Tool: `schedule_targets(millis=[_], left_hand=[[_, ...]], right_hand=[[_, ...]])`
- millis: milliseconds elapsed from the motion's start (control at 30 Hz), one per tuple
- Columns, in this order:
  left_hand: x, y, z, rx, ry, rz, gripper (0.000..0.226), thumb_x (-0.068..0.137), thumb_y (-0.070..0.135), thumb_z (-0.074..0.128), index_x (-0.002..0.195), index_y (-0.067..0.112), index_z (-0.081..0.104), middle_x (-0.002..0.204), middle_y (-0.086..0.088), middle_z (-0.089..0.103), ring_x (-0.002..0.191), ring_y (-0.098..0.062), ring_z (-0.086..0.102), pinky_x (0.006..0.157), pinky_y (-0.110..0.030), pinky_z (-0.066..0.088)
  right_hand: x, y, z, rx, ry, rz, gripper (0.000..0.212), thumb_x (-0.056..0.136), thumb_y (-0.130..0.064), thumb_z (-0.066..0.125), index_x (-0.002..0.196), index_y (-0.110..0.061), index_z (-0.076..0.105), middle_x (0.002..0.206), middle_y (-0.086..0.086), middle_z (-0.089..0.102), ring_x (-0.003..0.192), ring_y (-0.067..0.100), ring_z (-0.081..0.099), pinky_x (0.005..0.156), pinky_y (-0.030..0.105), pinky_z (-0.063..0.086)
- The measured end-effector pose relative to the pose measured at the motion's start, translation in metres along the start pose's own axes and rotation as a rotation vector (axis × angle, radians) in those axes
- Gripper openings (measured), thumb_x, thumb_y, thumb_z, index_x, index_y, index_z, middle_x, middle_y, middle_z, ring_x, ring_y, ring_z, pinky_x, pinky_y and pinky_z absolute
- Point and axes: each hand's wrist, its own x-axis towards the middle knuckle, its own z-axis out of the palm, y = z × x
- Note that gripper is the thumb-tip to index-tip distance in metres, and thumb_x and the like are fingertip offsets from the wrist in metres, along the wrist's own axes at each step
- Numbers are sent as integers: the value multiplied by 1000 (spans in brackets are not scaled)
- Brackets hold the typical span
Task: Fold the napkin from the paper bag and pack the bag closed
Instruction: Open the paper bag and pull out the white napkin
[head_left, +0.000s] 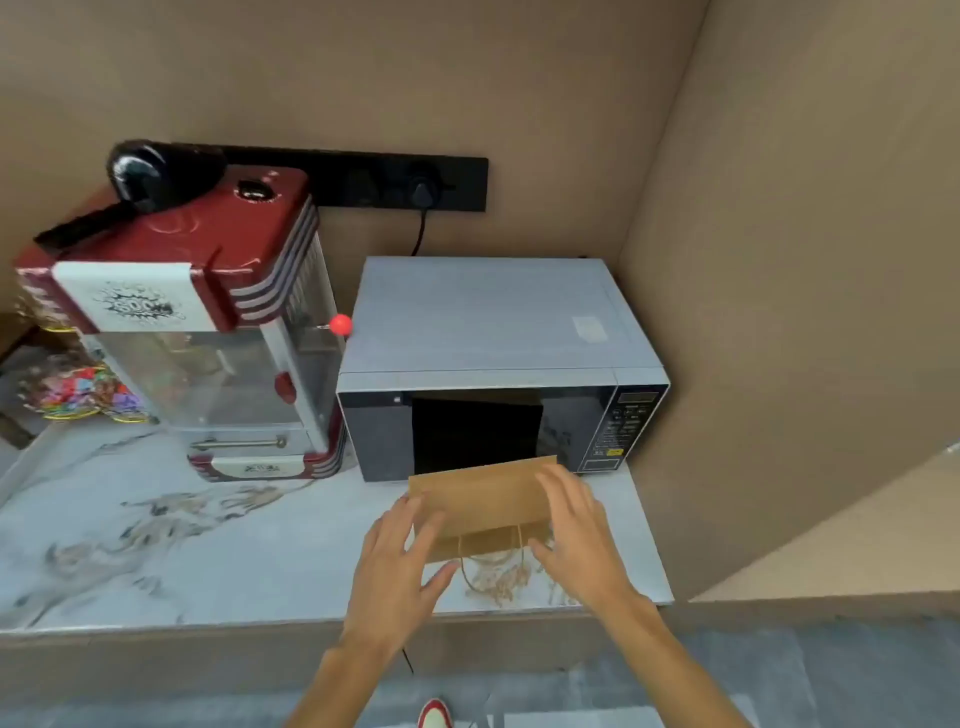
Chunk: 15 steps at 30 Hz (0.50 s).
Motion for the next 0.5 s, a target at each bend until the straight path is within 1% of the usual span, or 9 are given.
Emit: schedule_targets(millis=[33,67,167,200,267,300,367,433,500], left_hand=[[6,-5,3,4,-42,22,65,76,49,79,132,21,61,149,-11,50,133,-35,51,104,-47,47],[11,-7,3,10,-40,22,72,73,51,81,135,21,60,151,-11,48,136,-35,48,107,-49,45],[22,-14,7,47,-81,47,94,66,57,82,147,24,46,160,-7,36,145,-32,35,114,-52,37],[26,-15,10,41,-104,43,101,65,56,83,150,25,41,161,-7,33,146,-31,33,114,-52,36],[33,-18,14,30,-110,24,107,62,51,88,152,25,37,162,-7,31,146,-32,35,113,-52,38],[36,-19,15,24,-111,19,107,61,46,90,152,24,38,162,-7,31,145,-34,36,112,-52,40],[42,-20,17,-2,-105,10,104,60,35,93,149,21,43,160,-8,35,142,-36,41,109,-51,45],[44,-20,19,-17,-88,9,103,57,24,95,147,20,46,157,-8,40,138,-36,47,106,-50,48],[47,-20,19,-51,-69,5,102,57,15,94,147,21,45,156,-6,42,136,-34,49,105,-49,49]], right_hand=[[7,1,4,-31,-15,-6,86,81,-27,77,151,-20,28,161,-1,20,146,21,23,117,40,30],[12,1,7,-58,-16,-5,93,78,-27,79,153,-21,24,163,0,15,148,23,18,118,42,28],[25,5,17,-151,-65,3,108,74,-30,84,157,-28,14,166,0,2,152,28,5,121,46,21],[29,7,22,-170,-77,0,112,73,-29,85,157,-29,12,167,0,1,153,28,3,122,47,19],[37,12,28,-212,-90,-2,116,70,-26,87,158,-28,11,167,1,2,153,30,2,122,50,18],[41,14,29,-227,-112,0,115,70,-25,87,158,-27,12,167,2,5,153,30,4,121,52,18],[45,19,32,-243,-132,-8,107,75,-24,82,158,-27,15,165,1,14,152,30,8,119,54,23],[47,25,34,-244,-111,-32,95,80,-24,77,156,-29,20,162,-1,22,151,27,13,118,51,25],[51,32,32,-239,-109,-61,91,82,-28,75,155,-31,21,162,-4,24,151,24,15,118,47,26]])
